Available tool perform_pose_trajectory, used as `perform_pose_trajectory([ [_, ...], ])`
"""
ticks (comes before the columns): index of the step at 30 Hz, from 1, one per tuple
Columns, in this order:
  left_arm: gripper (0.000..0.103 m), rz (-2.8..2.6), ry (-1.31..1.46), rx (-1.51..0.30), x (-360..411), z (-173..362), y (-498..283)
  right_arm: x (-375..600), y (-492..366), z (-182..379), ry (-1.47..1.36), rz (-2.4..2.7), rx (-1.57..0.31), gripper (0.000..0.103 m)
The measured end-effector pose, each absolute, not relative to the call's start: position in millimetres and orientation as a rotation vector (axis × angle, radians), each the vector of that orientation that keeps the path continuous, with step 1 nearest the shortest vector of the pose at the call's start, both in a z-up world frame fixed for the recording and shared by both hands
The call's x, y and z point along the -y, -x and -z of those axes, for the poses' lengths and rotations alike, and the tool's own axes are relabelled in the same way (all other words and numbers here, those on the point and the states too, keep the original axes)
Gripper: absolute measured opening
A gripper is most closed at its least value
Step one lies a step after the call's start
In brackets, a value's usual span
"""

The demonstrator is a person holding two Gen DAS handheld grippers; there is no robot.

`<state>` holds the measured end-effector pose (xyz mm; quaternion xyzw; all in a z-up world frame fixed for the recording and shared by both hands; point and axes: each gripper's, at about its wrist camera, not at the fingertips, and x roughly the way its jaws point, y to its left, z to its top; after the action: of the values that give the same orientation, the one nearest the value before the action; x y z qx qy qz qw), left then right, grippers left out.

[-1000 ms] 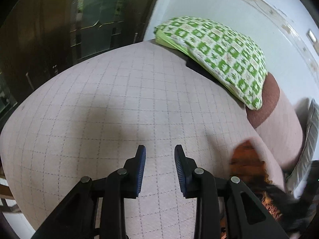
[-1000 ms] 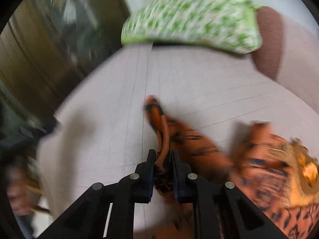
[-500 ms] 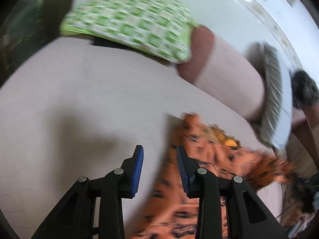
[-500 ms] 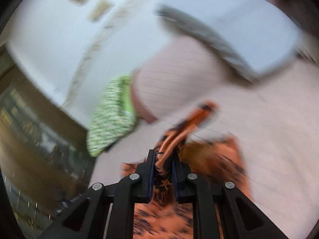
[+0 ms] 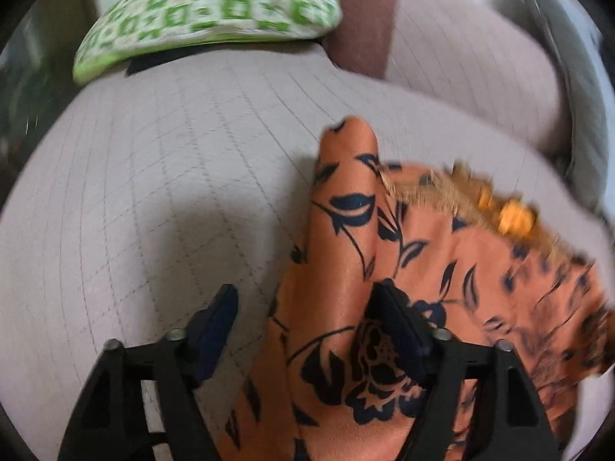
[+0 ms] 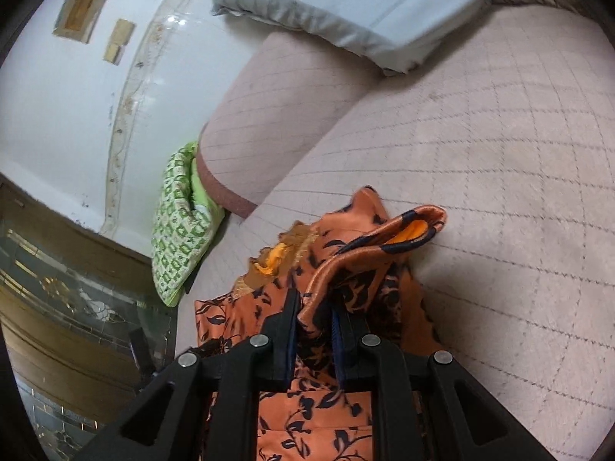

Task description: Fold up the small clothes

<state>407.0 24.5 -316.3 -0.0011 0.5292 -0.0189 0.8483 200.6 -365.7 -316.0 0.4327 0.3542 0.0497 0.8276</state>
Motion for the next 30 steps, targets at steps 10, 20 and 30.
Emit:
perform_pose_trajectory([
  [10, 0.015, 0.136, 0.340, -1.101, -88, 310, -404, 361, -195, 306, -0.923, -0.155, -0.727, 0.016],
  [20, 0.011, -0.202, 0.264, -1.104, -155, 317, -399, 368, -205, 338, -0.919, -0.018, -0.895, 0.019],
  [30, 0.042, 0.231, 0.198, -1.035, -68, 276, -372, 393, -185, 318, -0.958, 0.094, -0.762, 0.066],
])
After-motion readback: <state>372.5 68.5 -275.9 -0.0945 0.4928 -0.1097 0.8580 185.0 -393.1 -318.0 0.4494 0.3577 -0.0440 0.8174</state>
